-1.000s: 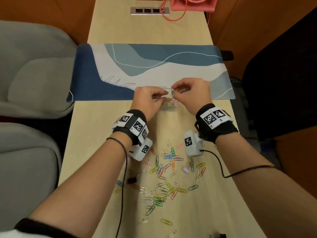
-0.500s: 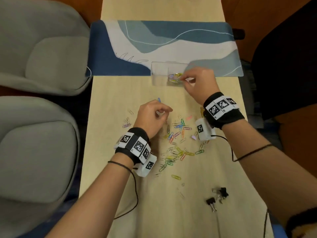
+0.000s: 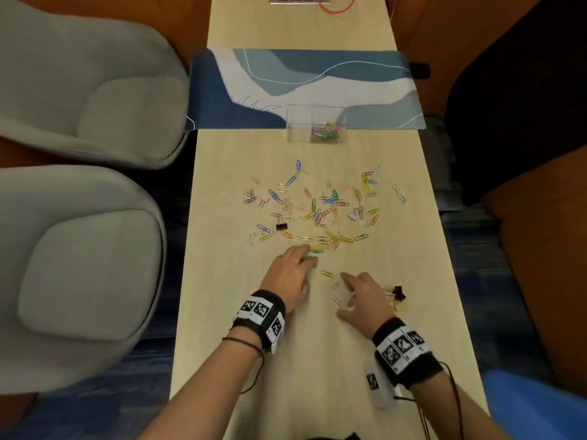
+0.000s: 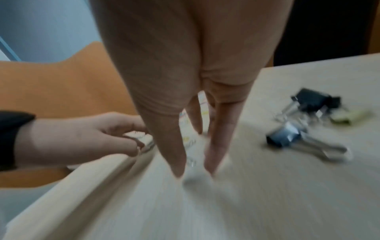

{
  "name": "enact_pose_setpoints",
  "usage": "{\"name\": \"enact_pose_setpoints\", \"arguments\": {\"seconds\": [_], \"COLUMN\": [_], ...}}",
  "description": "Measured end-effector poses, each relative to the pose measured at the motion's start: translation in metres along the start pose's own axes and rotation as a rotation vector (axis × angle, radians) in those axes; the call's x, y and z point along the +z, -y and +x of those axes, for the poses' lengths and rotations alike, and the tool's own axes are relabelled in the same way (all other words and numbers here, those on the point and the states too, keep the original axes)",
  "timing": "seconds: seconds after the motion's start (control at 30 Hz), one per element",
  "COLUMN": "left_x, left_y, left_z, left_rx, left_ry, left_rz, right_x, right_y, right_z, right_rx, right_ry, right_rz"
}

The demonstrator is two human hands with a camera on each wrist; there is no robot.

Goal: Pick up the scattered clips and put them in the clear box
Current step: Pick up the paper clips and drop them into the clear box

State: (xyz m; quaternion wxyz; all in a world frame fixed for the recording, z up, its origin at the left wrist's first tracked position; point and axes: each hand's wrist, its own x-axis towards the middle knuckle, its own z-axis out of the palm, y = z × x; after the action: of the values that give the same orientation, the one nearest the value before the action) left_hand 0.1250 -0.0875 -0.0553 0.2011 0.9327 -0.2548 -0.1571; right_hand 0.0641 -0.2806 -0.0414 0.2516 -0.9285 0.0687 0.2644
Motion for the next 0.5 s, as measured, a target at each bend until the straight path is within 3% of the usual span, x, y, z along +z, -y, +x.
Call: {"name": "enact_pose_setpoints", "arguments": {"seconds": [0.2, 0.37, 0.5], "left_x": [0.020, 0.017, 0.012], "left_y": [-0.001, -0.001, -0.004], "left_z": [-0.024, -0.024, -0.021], "left_rx": [-0.057, -0.114, -0.153], "left_ry": [-0.123, -0.236, -0.252], "left_rz": [-0.112, -0.195, -0.228], "right_x": [0.033, 0.028, 0.010], "right_y": [0.011, 0.018, 0.018], "right_z": [0.019, 0.040, 0.055], "right_rx": [-0.092, -0.121, -0.120], "right_ry": [-0.328, -0.394, -0.406], "right_rz": [0.210, 0.230, 0.206]}}
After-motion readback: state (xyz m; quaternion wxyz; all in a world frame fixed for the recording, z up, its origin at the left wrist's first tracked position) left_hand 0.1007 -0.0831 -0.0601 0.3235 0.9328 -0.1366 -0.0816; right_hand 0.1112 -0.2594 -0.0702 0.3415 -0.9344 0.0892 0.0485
